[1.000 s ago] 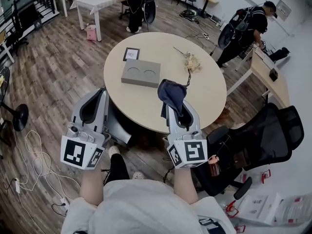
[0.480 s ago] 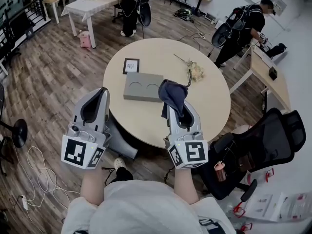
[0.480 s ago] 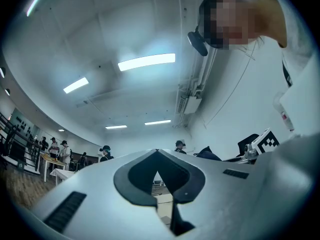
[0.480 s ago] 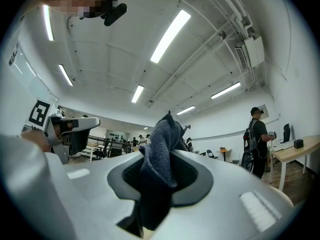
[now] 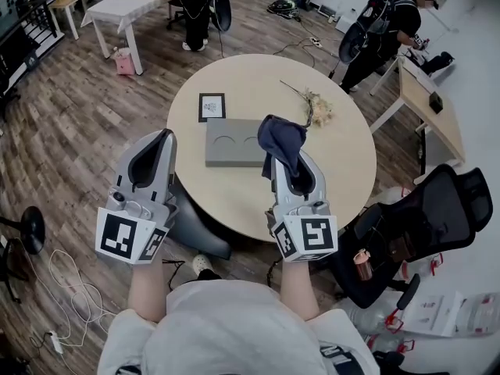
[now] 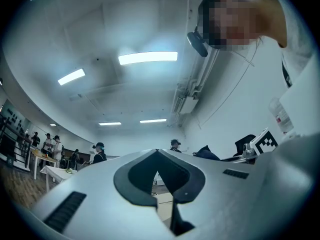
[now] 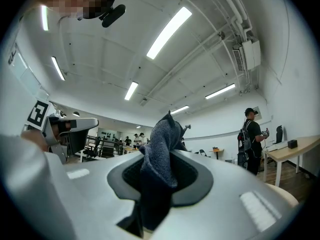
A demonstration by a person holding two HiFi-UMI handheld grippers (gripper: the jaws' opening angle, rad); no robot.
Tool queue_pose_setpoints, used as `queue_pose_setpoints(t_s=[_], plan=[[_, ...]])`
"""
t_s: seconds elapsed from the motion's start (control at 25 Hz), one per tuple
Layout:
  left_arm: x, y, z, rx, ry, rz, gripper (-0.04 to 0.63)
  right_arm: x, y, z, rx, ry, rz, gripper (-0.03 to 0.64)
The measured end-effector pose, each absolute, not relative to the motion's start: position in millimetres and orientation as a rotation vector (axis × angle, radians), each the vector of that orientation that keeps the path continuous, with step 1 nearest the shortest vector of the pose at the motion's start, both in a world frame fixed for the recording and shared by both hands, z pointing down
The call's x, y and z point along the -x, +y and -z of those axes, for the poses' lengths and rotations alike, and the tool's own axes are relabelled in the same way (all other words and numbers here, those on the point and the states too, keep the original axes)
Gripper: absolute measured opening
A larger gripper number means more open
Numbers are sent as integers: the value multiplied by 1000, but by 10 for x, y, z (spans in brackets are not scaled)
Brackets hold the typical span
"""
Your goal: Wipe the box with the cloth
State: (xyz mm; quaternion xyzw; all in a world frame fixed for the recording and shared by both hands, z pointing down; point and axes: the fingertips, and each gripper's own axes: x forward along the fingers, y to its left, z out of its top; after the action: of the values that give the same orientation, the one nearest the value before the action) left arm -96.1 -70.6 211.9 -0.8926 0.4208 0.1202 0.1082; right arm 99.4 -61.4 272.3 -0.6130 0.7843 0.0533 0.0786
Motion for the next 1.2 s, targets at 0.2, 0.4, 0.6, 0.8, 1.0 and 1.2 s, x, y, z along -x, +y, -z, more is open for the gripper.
queue_pose_setpoints(t_s=[0.2,0.4,0.6,0.8,1.0,1.2], plan=[[1055,-993,-2162,2661,1191,-350,2,-902,-823,-2767,1889,2311,-148,94],[1157,-1223,-2205,2692,1147,-345,2,-801,-984,-2808,1940,2284,-139,94],[1192,-1429,-2329,2742,1101,-338,2,-703,-1112,-2891,1980,2273,-117,94],[1173,-1564,-2473,2797,1067,-336,2,-642,-1192,-2988,2008,2273,-78,94],[1116,-1657,-2573,2830,1053,-328,2,-647,-1282,-3065,2030,2293,-55,94],[1085,-1744,-2631,2840,1073,-324,2,-671,-1435,-3112,2022,2324,-29,94]])
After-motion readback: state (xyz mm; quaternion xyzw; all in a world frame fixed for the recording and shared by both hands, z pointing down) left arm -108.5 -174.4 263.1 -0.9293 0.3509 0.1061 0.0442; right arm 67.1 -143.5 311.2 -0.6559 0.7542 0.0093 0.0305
